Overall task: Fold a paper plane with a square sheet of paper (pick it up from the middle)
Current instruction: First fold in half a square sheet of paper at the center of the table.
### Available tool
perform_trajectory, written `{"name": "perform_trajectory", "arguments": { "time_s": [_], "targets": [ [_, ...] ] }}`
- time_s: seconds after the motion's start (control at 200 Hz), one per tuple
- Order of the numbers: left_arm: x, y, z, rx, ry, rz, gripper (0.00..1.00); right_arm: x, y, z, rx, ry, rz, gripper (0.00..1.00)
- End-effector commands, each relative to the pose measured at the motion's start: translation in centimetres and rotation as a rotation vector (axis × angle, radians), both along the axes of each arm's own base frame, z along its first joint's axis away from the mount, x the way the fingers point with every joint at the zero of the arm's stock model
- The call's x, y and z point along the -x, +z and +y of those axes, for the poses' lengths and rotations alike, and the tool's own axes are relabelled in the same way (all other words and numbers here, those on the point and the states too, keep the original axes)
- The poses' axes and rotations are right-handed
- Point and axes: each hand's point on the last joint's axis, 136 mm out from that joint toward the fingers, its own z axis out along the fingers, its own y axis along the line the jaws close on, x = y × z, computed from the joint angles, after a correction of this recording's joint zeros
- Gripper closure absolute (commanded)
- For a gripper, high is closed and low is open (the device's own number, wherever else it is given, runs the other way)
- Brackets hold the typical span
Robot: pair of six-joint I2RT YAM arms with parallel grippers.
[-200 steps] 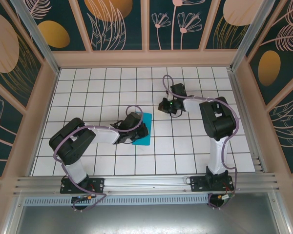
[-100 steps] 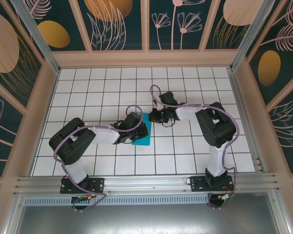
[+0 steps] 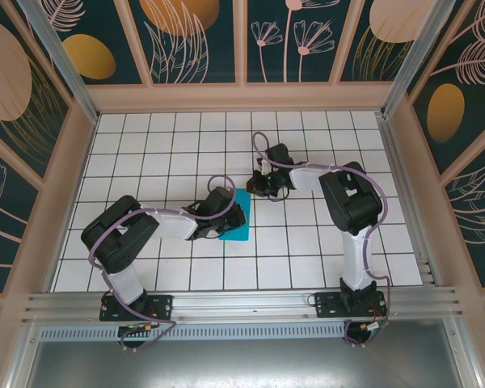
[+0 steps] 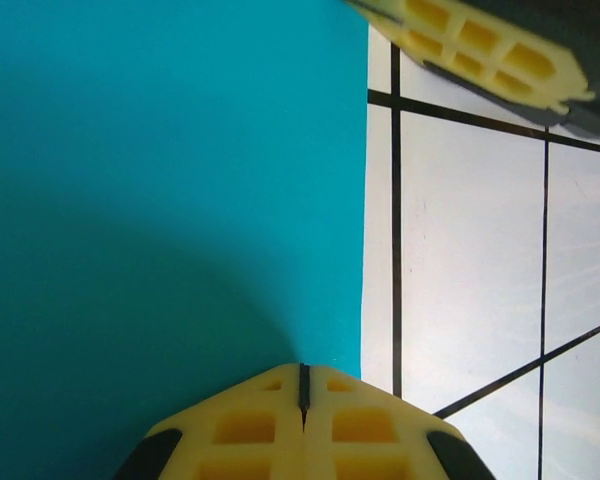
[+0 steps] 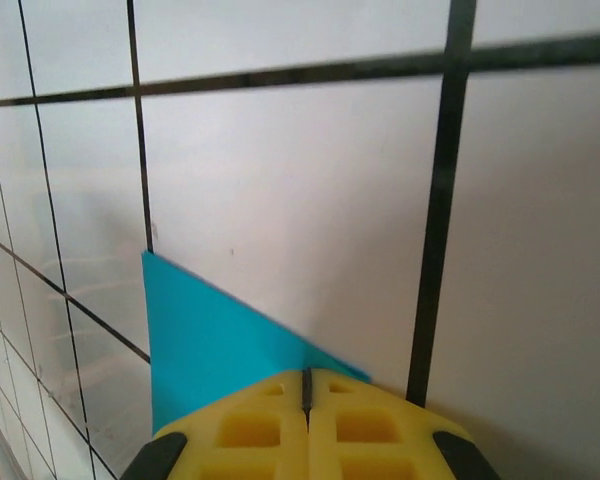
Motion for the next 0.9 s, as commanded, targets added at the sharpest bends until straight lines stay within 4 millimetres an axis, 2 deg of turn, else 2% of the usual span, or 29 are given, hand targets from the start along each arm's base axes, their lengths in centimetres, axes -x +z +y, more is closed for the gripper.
{"name": "perform_trajectory", "arguments": {
  "time_s": [0.0,0.12,0.2,0.325,0.405,0.47,0.766,0.806,0.891],
  "targets": [
    [4.2,-5.4,3.7,-0.166,0.000,0.188,1.00,-5.3,-0.3,-3.0,0.096,-0.130,-0.125,1.00],
    [3.9,-5.0,3.3,-0.155,0.000,0.178,1.00,-4.6,1.9,-2.2,0.047,-0.099,-0.153,1.00],
    [3.6,-4.7,3.0,-0.145,0.002,0.170,1.00,-2.5,3.2,-1.4,0.015,-0.060,-0.161,1.00],
    [3.1,-3.7,2.5,-0.121,0.003,0.148,1.00,1.3,3.8,-0.2,-0.033,-0.009,-0.133,1.00],
    [2.7,-2.9,2.1,-0.100,0.003,0.129,1.00,3.0,3.2,0.3,-0.036,0.012,-0.105,1.00],
    [2.3,-2.1,1.6,-0.082,0.000,0.109,1.00,3.5,2.5,0.2,-0.030,0.016,-0.085,1.00],
    [0.6,1.6,-0.7,0.038,-0.040,-0.004,1.00,3.6,-0.7,-0.1,0.035,0.042,-0.033,1.00],
    [0.2,3.3,-1.2,0.073,-0.047,-0.045,1.00,3.6,-1.1,-0.1,0.046,0.047,-0.031,1.00],
    [-0.4,4.8,-1.8,0.103,-0.060,-0.091,0.93,3.6,-1.8,-0.2,0.066,0.059,-0.023,1.00]
  ]
}}
